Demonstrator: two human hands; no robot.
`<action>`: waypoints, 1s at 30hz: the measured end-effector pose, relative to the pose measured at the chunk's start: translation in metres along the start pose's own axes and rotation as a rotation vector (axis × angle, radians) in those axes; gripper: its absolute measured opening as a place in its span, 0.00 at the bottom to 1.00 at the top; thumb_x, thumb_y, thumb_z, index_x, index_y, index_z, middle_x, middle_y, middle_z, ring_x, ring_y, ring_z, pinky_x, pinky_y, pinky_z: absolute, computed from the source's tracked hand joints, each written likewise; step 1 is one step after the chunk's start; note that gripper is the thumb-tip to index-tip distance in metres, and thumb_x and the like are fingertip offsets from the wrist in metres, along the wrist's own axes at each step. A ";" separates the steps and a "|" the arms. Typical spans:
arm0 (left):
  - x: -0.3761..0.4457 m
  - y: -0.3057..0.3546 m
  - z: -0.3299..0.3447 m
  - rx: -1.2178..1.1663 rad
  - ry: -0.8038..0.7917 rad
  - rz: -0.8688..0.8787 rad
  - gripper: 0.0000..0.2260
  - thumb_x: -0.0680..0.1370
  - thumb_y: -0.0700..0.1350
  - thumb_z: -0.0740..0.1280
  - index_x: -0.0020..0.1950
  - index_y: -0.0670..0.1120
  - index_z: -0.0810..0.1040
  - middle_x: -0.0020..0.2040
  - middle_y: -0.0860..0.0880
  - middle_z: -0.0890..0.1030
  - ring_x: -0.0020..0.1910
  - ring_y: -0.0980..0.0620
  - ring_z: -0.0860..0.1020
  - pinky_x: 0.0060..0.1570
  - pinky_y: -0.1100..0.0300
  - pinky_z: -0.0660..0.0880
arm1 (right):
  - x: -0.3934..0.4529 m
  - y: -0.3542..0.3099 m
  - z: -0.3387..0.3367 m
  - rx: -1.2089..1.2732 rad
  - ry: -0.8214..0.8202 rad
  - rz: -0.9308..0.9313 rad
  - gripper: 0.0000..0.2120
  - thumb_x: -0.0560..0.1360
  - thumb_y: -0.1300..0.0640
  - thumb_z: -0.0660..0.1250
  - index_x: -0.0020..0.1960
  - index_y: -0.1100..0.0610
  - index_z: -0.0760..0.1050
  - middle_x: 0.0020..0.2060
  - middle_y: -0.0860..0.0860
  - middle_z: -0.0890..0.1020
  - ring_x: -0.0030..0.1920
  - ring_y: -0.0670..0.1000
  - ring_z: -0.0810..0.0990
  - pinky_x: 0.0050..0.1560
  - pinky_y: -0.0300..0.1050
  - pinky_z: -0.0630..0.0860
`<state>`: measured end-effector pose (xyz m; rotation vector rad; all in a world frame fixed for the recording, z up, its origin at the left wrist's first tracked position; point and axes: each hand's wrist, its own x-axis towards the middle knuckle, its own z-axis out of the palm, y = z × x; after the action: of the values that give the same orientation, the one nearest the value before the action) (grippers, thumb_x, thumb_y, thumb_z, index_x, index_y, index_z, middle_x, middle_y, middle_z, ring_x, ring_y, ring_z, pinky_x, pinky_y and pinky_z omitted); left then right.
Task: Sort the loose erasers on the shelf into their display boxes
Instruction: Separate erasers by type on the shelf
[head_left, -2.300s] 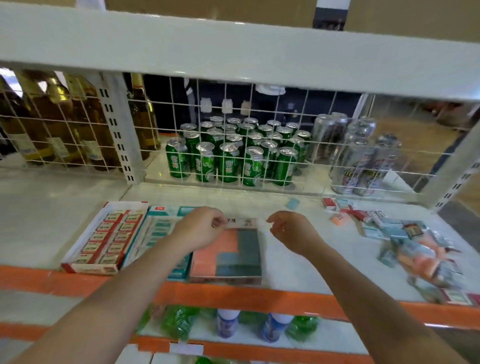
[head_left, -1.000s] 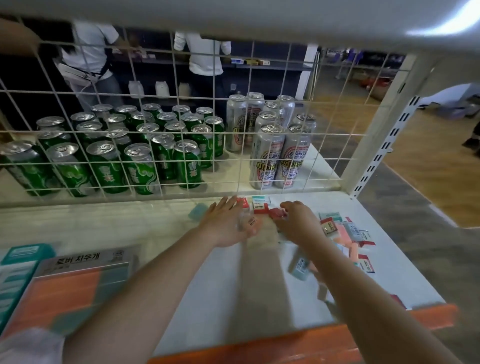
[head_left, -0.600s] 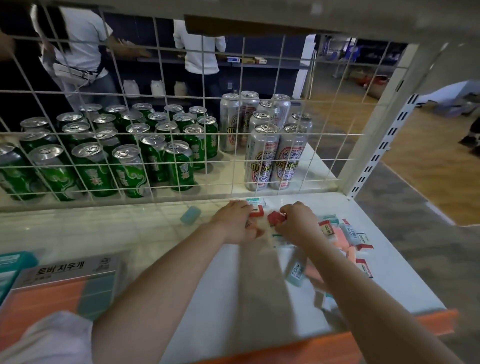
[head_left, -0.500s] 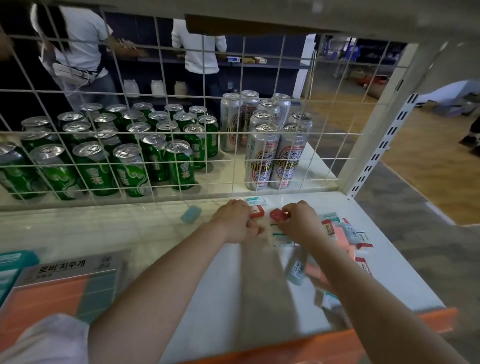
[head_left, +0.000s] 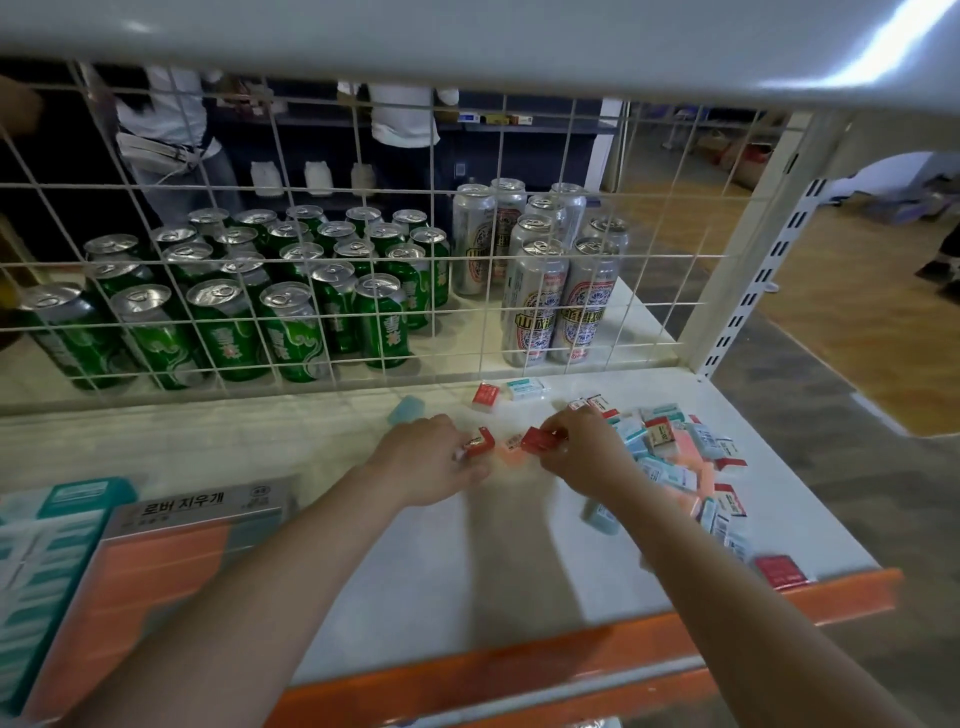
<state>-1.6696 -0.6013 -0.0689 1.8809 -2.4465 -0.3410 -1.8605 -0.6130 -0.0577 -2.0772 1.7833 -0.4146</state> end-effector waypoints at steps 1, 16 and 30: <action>-0.006 -0.003 -0.001 -0.020 -0.003 -0.007 0.20 0.75 0.63 0.59 0.56 0.50 0.76 0.53 0.49 0.74 0.53 0.48 0.75 0.49 0.55 0.73 | -0.005 -0.004 0.003 -0.002 -0.017 0.006 0.13 0.70 0.59 0.67 0.55 0.58 0.78 0.50 0.56 0.78 0.51 0.55 0.76 0.45 0.41 0.69; -0.070 -0.029 0.009 -0.234 0.103 -0.019 0.11 0.75 0.50 0.67 0.55 0.47 0.80 0.51 0.49 0.76 0.52 0.50 0.76 0.51 0.56 0.72 | -0.060 -0.030 0.035 0.132 0.038 -0.128 0.07 0.70 0.59 0.70 0.46 0.60 0.78 0.40 0.49 0.74 0.41 0.47 0.71 0.35 0.31 0.64; -0.071 -0.026 0.022 -0.397 0.133 -0.247 0.12 0.75 0.49 0.67 0.56 0.48 0.77 0.55 0.47 0.74 0.55 0.49 0.74 0.53 0.58 0.71 | -0.060 -0.037 0.038 0.027 -0.109 0.039 0.18 0.74 0.52 0.66 0.63 0.54 0.74 0.52 0.55 0.73 0.56 0.55 0.74 0.48 0.38 0.66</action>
<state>-1.6297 -0.5360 -0.0878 1.9488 -1.8922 -0.6341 -1.8204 -0.5459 -0.0740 -2.0039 1.7426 -0.3067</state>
